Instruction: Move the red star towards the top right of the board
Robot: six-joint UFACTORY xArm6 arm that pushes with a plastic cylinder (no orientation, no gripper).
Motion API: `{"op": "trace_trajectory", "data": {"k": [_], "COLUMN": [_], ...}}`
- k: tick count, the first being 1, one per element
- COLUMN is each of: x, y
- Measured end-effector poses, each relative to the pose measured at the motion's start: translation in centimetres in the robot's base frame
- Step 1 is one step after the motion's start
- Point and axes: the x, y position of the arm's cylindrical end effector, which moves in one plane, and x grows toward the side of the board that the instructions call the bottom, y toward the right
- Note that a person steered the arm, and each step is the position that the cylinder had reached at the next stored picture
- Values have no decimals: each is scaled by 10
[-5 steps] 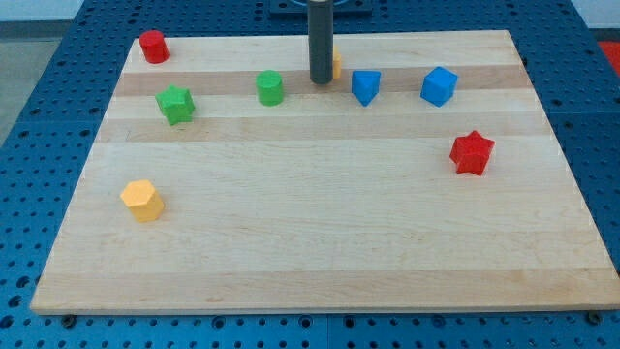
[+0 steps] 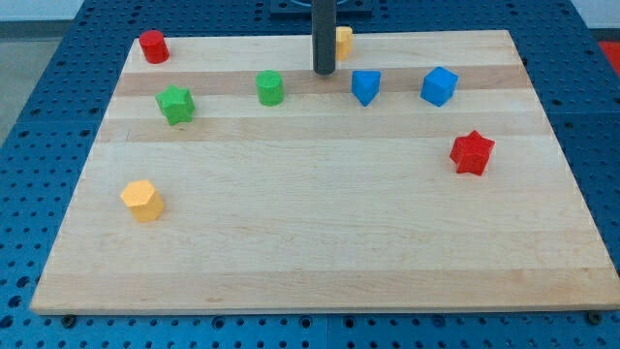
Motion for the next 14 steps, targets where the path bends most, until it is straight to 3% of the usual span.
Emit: {"op": "trace_trajectory", "data": {"k": [5, 7, 9, 10, 11, 12, 13, 14], "x": [-23, 33, 38, 84, 174, 258, 309, 285], "y": [0, -18, -29, -62, -73, -59, -15, 50]}}
